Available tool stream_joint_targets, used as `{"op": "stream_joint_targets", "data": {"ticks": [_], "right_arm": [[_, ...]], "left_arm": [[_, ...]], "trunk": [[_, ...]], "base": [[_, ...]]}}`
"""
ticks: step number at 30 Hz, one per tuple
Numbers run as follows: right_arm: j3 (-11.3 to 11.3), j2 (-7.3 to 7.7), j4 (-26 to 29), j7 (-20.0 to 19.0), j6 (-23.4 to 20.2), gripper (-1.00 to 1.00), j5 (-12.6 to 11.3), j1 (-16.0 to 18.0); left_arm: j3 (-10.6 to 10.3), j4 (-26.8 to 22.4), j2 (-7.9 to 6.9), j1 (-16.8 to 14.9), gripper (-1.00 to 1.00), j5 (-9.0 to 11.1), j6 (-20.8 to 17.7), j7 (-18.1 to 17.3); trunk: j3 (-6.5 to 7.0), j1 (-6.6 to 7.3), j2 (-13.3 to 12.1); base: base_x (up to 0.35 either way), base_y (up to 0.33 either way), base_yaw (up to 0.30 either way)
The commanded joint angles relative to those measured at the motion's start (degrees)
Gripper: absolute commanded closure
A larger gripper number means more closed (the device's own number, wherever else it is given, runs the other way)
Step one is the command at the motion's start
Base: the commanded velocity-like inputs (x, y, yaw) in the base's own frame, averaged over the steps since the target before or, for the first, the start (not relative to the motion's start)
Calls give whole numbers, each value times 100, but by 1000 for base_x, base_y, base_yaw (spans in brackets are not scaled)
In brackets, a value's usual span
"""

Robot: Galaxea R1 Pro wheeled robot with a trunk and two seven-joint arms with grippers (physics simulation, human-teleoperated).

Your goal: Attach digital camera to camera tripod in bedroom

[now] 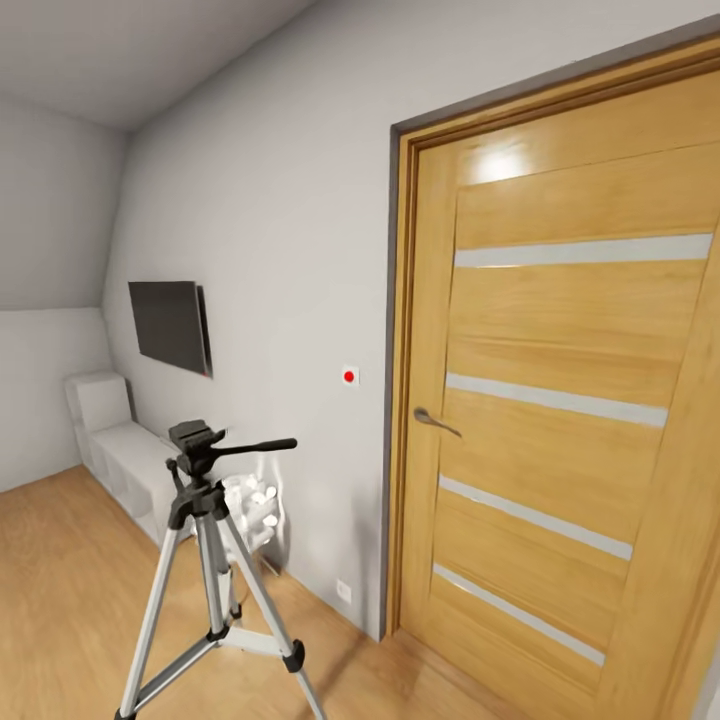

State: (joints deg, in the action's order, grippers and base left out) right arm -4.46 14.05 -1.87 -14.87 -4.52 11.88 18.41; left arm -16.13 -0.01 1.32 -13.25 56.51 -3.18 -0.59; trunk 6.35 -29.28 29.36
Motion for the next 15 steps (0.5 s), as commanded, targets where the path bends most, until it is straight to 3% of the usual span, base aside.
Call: {"op": "stream_joint_targets", "data": {"ticks": [1,6,15], "right_arm": [[-43,-11,-7,-17,-30,-100,51,4],[-41,-19,-7,-12,-45,-100,52,4],[-38,-17,-7,-8,-46,-100,52,4]], "left_arm": [[-48,1,0,-2,100,51,-16,-12],[-48,1,0,-2,100,53,-16,-12],[-48,1,0,-2,100,53,-16,-12]], "trunk": [[-1,-4,3],[-1,-4,3],[-1,-4,3]], "base": [[240,-178,0],[205,-183,109],[136,-165,242]]}}
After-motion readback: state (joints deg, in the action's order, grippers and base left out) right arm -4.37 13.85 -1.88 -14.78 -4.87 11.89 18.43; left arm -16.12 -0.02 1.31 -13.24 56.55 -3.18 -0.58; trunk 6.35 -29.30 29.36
